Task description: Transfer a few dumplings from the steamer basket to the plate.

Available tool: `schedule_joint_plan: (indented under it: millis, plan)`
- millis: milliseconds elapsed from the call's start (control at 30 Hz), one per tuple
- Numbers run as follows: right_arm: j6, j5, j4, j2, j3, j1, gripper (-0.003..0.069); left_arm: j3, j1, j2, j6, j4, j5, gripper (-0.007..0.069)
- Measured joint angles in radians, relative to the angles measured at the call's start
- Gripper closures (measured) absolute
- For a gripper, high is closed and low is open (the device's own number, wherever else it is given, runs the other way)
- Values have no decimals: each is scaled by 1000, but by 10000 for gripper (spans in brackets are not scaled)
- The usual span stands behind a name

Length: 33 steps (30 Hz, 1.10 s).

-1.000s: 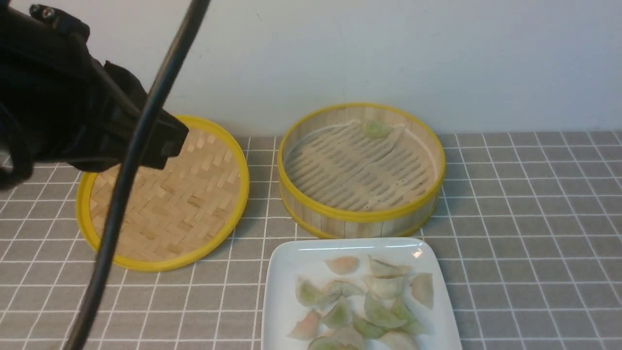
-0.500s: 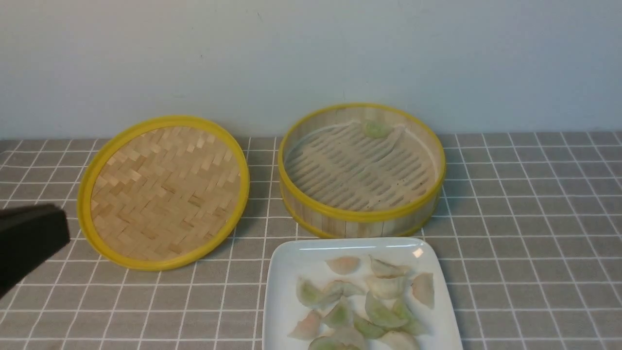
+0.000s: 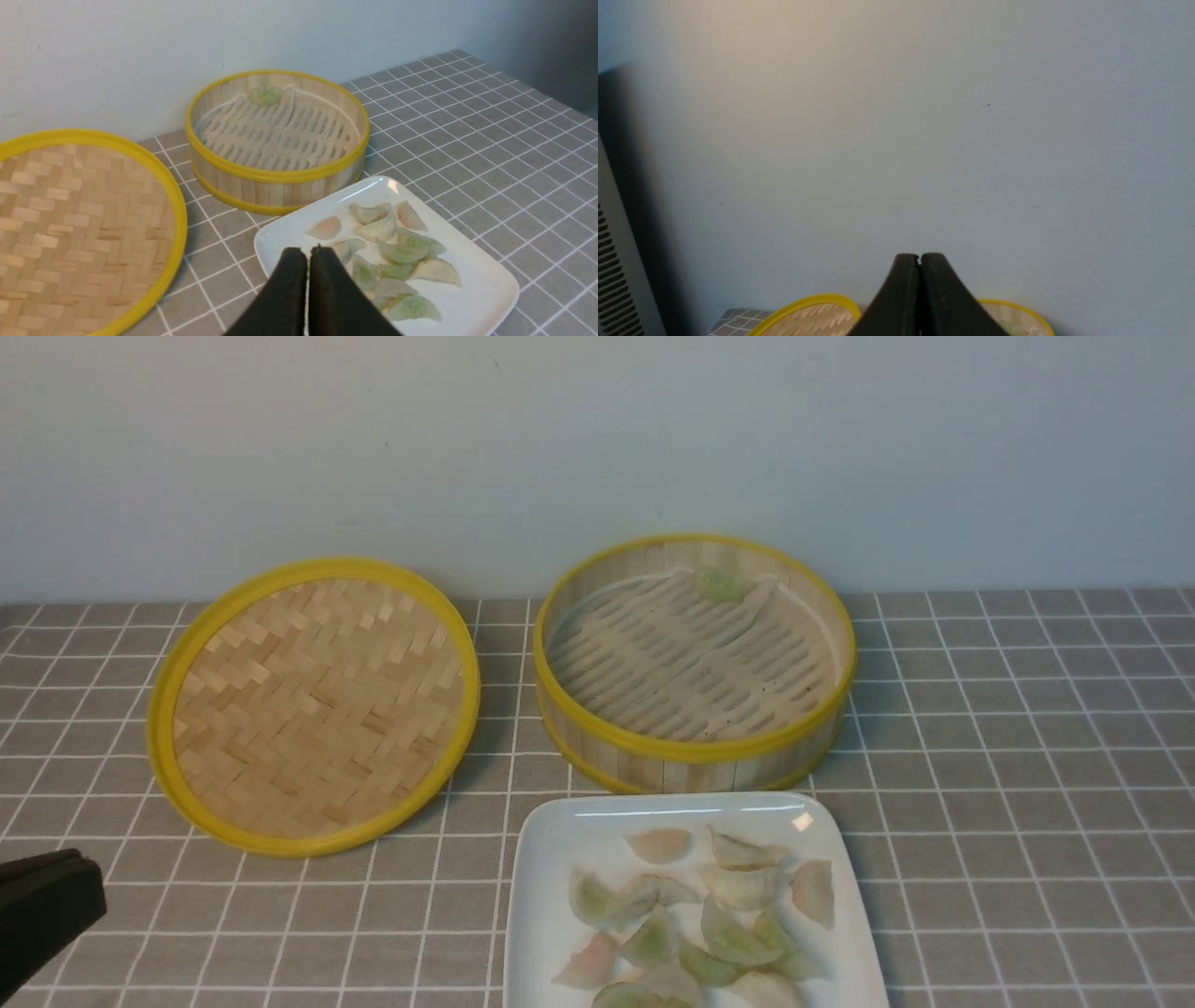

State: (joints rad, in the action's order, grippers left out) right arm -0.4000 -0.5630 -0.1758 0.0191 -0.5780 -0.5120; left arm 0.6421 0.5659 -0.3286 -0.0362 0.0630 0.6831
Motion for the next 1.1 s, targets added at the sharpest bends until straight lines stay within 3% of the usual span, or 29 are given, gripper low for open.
schedule_joint_plan:
  millis: [167,333,567,833,1100]
  plan:
    - [0,0,0,0,0,0,673,-80,-19,30,22,-79,-116,629]
    - [0,0,0,0,0,0,673,-333,-223,168,100,-63,-327,629]
    - [0,-1,0,0,0,0,673,-634,-457,334,189,63,-429,629]
    - [0,0,0,0,1,0,673,-669,-487,339,203,51,-316,629]
    - [0,0,0,0,1,0,673,-669,-487,339,203,47,-313,629]
